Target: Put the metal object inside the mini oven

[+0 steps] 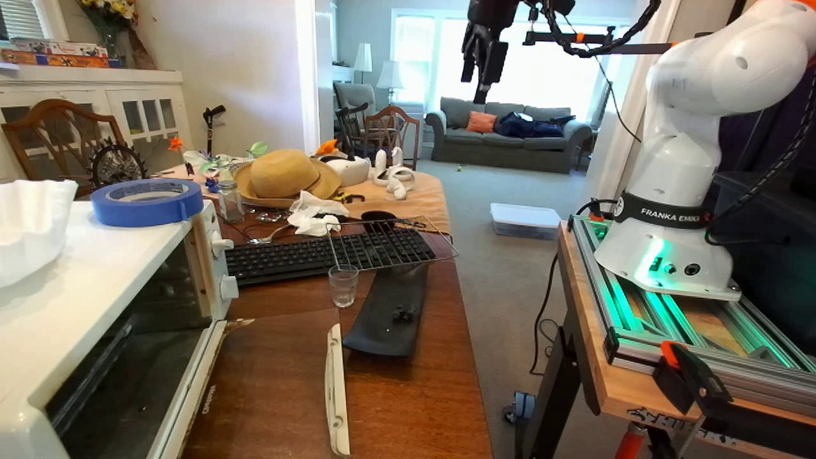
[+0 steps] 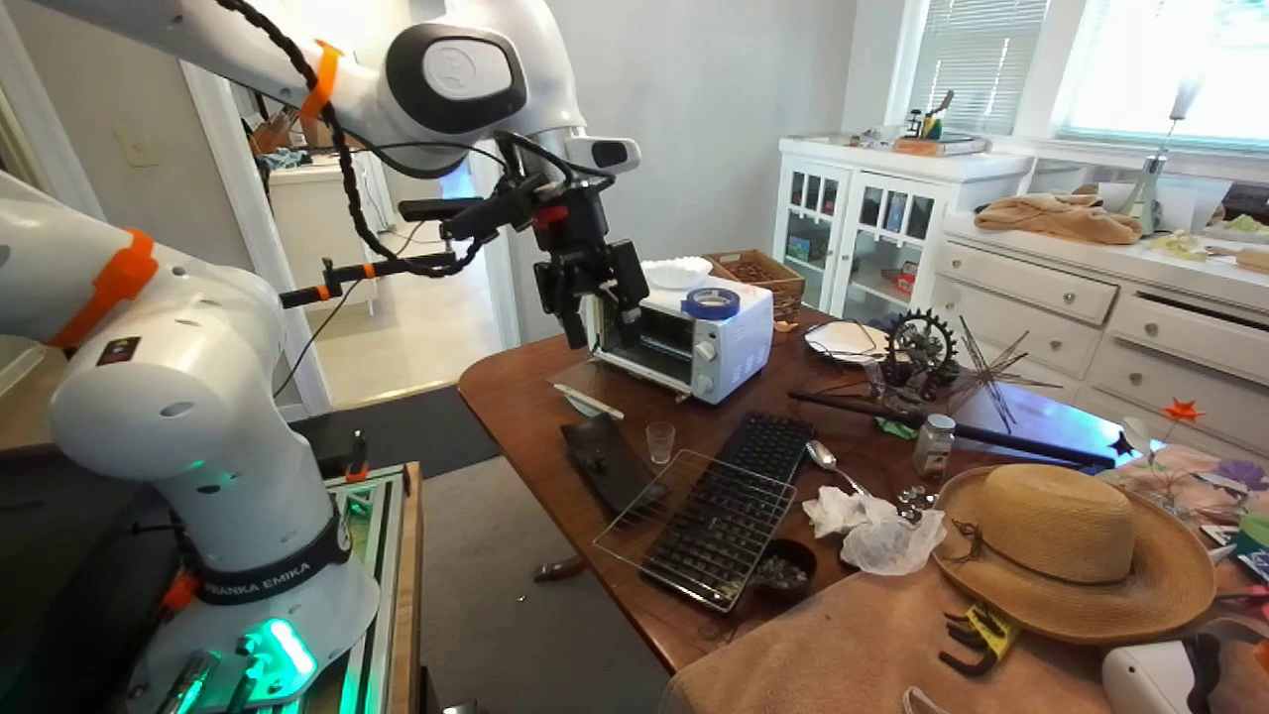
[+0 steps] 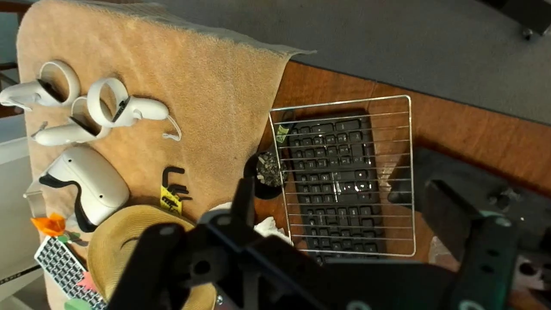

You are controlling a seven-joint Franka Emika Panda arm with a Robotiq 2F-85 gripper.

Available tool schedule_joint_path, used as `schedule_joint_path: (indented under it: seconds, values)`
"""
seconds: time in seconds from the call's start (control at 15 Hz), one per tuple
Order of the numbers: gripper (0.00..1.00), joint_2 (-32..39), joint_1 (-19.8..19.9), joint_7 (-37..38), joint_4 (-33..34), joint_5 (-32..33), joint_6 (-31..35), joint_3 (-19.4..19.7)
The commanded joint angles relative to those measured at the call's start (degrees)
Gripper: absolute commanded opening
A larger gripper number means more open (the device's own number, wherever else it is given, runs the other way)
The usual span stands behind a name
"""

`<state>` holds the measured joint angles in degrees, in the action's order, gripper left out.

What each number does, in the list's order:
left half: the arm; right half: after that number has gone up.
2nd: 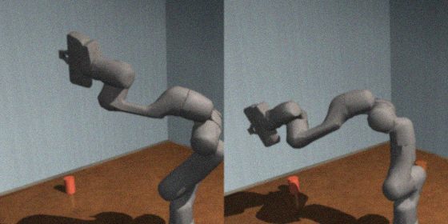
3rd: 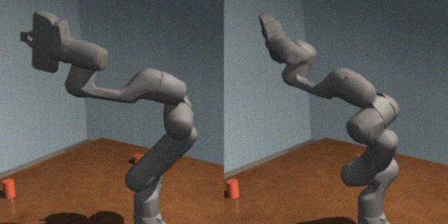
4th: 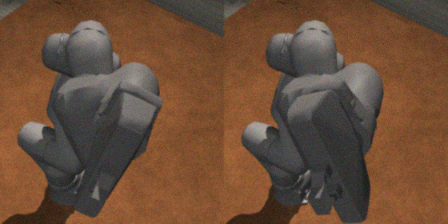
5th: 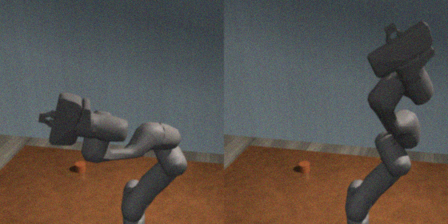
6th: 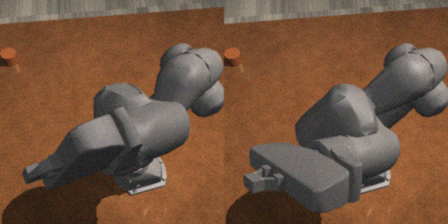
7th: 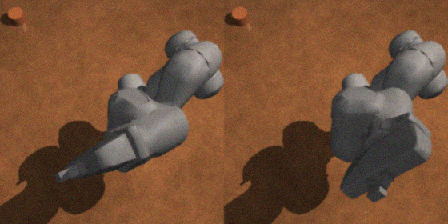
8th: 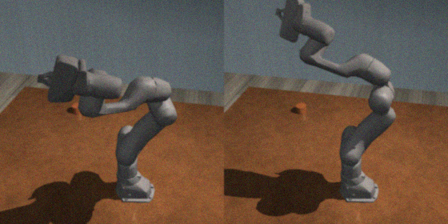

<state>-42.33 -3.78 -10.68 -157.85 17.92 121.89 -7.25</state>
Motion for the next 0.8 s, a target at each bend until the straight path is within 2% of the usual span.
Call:
schedule_joint_path:
  seconds: [0.0,0.13,0.33,0.73]
  values:
    - [1.0,8.7,-0.6,-0.4,0.0,4.6,5.3,-0.5]
    - [1.0,13.1,-0.9,-0.8,-0.1,5.8,8.6,-0.6]
    - [1.0,18.4,-3.4,-5.2,-0.2,3.5,13.7,1.0]
    - [1.0,17.6,-2.9,-3.4,0.3,3.8,12.2,0.4]
